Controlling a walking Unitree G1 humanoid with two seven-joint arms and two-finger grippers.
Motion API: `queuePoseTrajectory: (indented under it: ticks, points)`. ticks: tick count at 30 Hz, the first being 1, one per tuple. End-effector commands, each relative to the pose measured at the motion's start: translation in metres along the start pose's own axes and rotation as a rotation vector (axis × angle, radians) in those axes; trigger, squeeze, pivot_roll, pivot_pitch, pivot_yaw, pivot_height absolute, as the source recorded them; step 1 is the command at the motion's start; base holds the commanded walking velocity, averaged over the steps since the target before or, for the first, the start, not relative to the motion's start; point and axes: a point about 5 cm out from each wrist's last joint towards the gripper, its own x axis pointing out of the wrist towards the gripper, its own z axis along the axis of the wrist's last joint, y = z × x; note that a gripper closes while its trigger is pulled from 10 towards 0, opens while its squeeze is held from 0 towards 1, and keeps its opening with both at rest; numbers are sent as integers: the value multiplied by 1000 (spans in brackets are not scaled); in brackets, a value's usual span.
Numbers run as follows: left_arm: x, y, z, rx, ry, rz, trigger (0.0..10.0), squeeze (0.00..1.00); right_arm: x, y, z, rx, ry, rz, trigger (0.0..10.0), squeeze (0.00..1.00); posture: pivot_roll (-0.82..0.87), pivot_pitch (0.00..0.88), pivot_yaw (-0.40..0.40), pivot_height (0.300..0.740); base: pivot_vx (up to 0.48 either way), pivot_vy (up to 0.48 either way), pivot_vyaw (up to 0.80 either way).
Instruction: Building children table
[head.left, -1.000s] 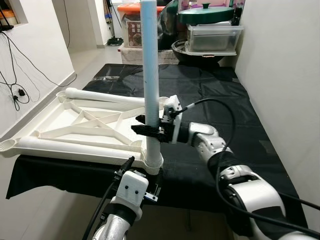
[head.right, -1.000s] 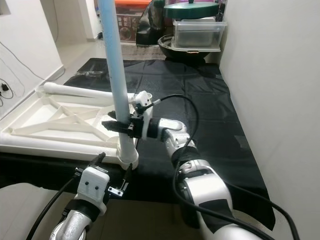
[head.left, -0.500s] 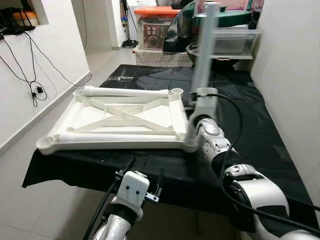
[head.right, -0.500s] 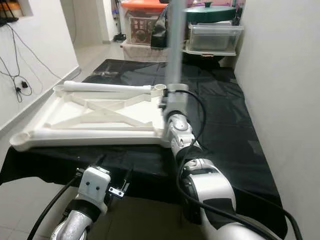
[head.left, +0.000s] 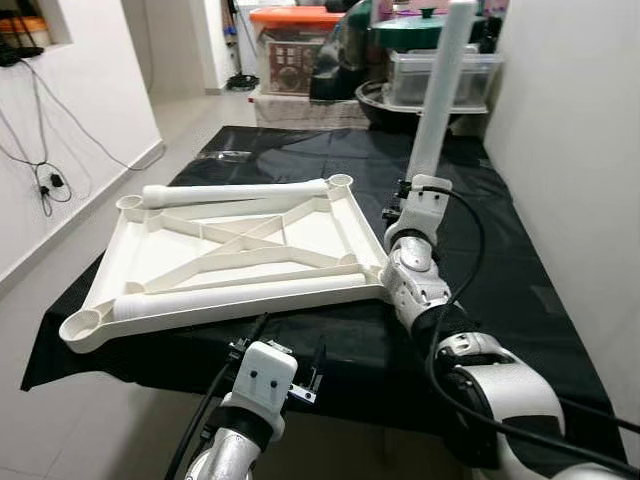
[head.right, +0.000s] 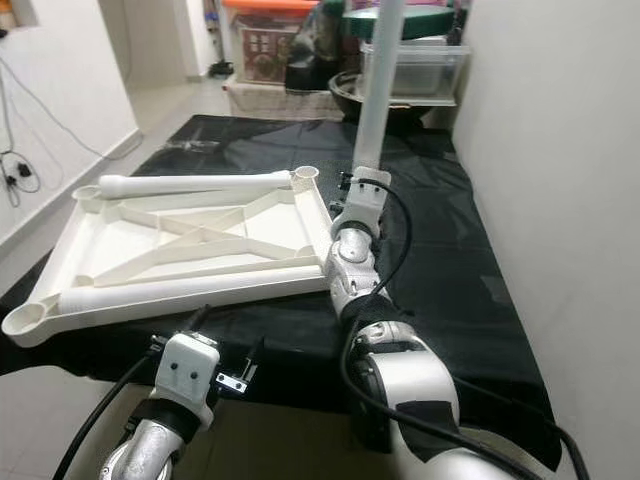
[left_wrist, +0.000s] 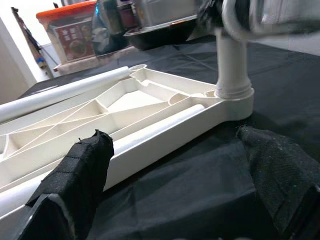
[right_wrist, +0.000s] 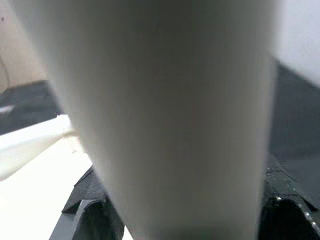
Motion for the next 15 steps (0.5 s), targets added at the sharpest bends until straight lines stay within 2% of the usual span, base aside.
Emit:
queuePoseTrajectory:
  ticks: [1, 2, 4, 5, 8, 9, 10, 11, 13, 14, 15]
  points:
    - [0, -1, -4, 1, 19, -7, 10000, 0, 0, 8, 7, 52, -39, 90, 10000, 0, 30, 0, 4, 740, 0, 0, 0]
    - [0, -1, -4, 1, 19, -7, 10000, 0, 0, 8, 7, 52, -39, 90, 10000, 0, 30, 0, 4, 740, 0, 0, 0]
    - [0, -2, -4, 1, 19, -10, 10000, 0, -1, 18, 13, 122, -51, 267, 10000, 0, 30, 0, 4, 740, 0, 0, 0]
    - [0, -2, -4, 1, 19, -10, 10000, 0, -1, 18, 13, 122, -51, 267, 10000, 0, 30, 0, 4, 740, 0, 0, 0]
    - [-1, -1, -5, 2, 18, -8, 10000, 0, -5, 32, 16, 159, -13, 662, 10000, 0, 34, 0, 7, 740, 0, 0, 0]
    - [-1, -1, -5, 2, 18, -8, 10000, 0, -5, 32, 16, 159, -13, 662, 10000, 0, 34, 0, 7, 740, 0, 0, 0]
    - [-1, -1, -5, 2, 19, -8, 10000, 0, -9, 35, 15, 131, 11, 808, 10000, 0, 37, 0, 7, 740, 0, 0, 0]
    - [-1, -1, -5, 2, 19, -8, 10000, 0, -9, 35, 15, 131, 11, 808, 10000, 0, 37, 0, 7, 740, 0, 0, 0]
    - [-1, -2, -5, 2, 19, -9, 10000, 0, -18, 36, 10, 56, 65, 1058, 10000, 0, 37, 0, 7, 740, 0, 0, 0]
    - [-1, -2, -5, 2, 19, -9, 10000, 0, -18, 36, 10, 56, 65, 1058, 10000, 0, 37, 0, 7, 740, 0, 0, 0]
    - [-1, -2, -5, 2, 19, -9, 10000, 0, -22, 36, 9, 22, 94, 1167, 10000, 0, 37, 0, 7, 740, 0, 0, 0]
